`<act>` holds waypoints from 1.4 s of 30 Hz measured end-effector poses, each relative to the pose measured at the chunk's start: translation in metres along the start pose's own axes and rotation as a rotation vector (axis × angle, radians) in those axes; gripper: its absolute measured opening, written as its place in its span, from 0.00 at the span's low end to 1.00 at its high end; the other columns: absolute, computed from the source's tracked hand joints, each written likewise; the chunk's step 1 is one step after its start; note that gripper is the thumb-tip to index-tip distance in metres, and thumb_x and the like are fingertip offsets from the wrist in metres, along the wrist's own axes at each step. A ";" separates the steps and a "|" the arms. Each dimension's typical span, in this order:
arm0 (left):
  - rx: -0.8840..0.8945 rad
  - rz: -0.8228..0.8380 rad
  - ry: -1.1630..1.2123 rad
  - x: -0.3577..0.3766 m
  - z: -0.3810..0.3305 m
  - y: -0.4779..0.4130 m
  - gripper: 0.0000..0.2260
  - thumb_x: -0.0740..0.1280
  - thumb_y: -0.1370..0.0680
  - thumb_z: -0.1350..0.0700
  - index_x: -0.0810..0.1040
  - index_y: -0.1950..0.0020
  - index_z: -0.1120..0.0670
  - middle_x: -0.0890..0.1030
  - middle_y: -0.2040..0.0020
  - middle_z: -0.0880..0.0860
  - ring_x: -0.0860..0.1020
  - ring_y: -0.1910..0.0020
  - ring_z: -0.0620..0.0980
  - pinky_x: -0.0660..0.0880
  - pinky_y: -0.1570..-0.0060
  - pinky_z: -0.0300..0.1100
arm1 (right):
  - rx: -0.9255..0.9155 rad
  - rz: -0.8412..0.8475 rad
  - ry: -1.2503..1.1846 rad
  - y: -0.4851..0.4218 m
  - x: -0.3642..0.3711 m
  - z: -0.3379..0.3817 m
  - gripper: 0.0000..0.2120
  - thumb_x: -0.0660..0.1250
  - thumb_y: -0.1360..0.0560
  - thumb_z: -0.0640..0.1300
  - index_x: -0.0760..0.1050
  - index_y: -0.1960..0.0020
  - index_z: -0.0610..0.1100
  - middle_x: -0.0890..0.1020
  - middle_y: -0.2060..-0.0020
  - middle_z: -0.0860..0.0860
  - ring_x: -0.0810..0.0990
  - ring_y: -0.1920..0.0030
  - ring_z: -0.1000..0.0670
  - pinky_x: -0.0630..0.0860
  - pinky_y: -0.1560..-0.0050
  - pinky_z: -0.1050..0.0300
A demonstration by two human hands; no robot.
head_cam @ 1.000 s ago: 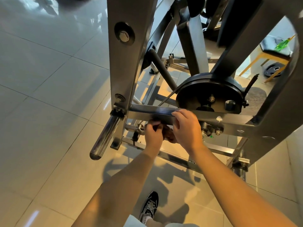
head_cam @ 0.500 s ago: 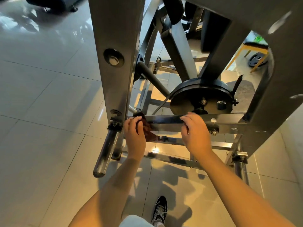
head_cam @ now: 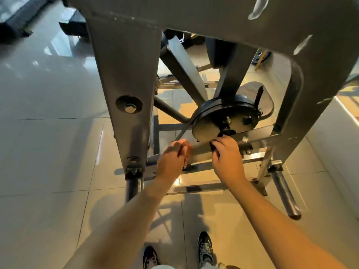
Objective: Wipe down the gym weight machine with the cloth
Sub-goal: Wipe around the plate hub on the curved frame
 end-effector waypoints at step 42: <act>0.504 0.282 0.044 0.070 -0.110 -0.003 0.18 0.64 0.16 0.55 0.72 0.26 0.51 0.74 0.27 0.51 0.71 0.28 0.48 0.68 0.26 0.54 | 0.303 -0.373 -0.167 0.048 -0.028 -0.023 0.15 0.62 0.18 0.41 0.78 0.33 0.46 0.81 0.39 0.50 0.75 0.37 0.50 0.66 0.34 0.67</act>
Point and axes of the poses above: each hand's wrist, its own y-axis away from the middle knuckle, its own x-axis out of the palm, z = x × y, the point moved 9 cm from there along -y, towards the middle knuckle
